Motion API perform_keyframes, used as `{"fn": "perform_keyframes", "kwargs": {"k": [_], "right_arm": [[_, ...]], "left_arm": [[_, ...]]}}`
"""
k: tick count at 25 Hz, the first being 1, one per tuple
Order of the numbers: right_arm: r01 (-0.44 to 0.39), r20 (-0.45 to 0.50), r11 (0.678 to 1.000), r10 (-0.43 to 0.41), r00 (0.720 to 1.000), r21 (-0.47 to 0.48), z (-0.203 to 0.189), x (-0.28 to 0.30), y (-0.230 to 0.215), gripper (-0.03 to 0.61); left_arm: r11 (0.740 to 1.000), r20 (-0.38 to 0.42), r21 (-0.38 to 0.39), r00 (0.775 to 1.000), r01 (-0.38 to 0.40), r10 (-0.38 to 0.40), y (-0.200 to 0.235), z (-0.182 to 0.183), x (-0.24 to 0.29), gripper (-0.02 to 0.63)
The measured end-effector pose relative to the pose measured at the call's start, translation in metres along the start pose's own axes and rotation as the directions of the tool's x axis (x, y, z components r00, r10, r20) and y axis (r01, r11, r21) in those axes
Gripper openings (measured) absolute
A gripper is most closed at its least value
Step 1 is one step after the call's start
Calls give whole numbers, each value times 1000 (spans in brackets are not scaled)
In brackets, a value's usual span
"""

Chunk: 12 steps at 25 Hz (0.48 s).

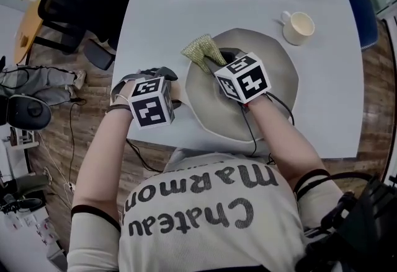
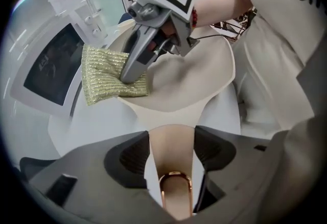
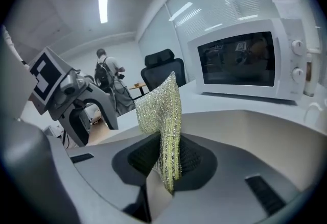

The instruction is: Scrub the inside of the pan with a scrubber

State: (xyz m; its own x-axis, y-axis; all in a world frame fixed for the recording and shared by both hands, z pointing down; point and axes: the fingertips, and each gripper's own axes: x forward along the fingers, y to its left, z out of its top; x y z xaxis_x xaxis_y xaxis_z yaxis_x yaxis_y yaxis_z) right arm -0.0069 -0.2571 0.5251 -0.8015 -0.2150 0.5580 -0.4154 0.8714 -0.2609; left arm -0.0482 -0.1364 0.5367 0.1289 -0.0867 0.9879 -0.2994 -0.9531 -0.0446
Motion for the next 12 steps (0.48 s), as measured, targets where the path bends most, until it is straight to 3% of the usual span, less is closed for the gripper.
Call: {"fn": "perform_keyframes", "kwargs": {"k": [7,12], "right_arm": [[99,6,990,-100,995,97,6,-2,-29,55],[160,26,970,-167,986,184,3,-6,-46,58]], "left_arm": [[995,-37,103,999,5,-1,-6,2,-4,276],[991,-60,131,998,9,-1,-7,0,-2,275]]}}
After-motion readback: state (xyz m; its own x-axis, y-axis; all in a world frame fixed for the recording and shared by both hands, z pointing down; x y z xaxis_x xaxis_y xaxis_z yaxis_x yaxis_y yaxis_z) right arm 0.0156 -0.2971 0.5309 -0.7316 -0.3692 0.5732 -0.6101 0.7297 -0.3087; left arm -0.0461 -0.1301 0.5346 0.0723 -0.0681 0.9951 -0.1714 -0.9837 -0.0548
